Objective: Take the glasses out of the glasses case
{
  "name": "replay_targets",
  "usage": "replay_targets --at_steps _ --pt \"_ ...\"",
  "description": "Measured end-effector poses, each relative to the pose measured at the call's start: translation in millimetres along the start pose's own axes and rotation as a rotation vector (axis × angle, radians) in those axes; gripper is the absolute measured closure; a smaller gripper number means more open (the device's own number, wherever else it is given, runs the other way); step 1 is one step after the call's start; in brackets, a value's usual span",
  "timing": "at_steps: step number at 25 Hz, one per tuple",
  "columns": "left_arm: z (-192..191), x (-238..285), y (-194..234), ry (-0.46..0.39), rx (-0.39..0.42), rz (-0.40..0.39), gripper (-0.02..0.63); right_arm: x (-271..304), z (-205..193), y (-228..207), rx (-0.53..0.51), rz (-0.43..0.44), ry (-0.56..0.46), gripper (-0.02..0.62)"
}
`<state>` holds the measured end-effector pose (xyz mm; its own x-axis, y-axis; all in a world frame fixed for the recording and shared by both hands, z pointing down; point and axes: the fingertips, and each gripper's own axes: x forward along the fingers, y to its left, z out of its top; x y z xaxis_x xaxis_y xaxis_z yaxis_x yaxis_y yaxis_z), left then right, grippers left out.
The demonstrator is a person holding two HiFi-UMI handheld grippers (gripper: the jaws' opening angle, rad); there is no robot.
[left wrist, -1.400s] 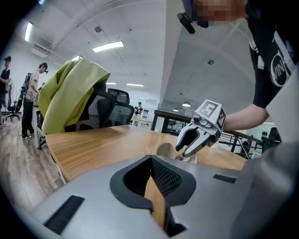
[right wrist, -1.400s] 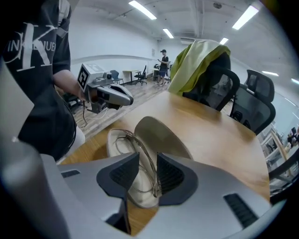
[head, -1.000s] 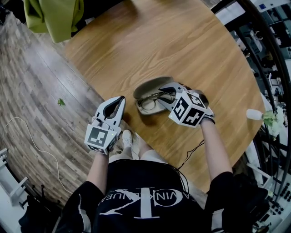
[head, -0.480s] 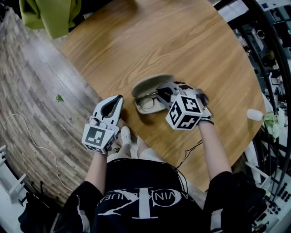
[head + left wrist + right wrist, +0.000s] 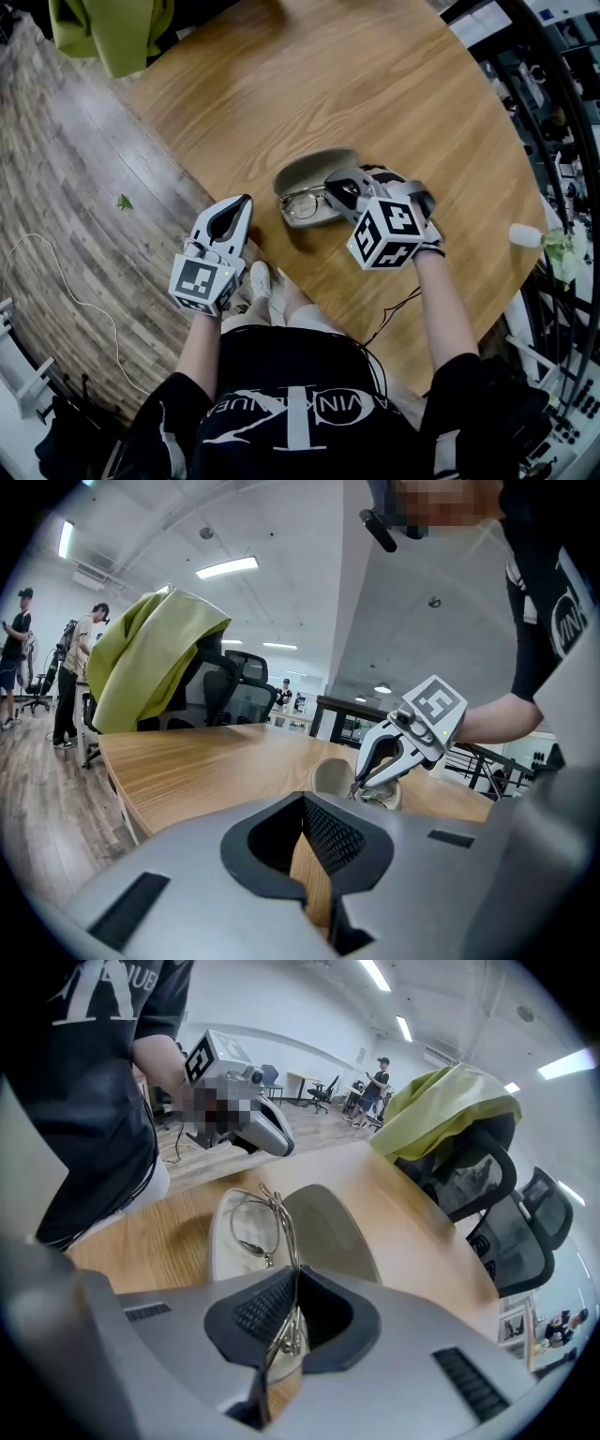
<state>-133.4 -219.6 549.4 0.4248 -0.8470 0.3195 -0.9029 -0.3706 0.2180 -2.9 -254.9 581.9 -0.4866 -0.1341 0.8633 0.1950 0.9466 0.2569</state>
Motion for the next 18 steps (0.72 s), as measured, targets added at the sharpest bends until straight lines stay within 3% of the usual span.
replay_targets --at_steps 18 --pt "32 -28 -10 -0.044 0.014 0.014 0.591 -46 25 -21 0.035 -0.194 -0.045 0.56"
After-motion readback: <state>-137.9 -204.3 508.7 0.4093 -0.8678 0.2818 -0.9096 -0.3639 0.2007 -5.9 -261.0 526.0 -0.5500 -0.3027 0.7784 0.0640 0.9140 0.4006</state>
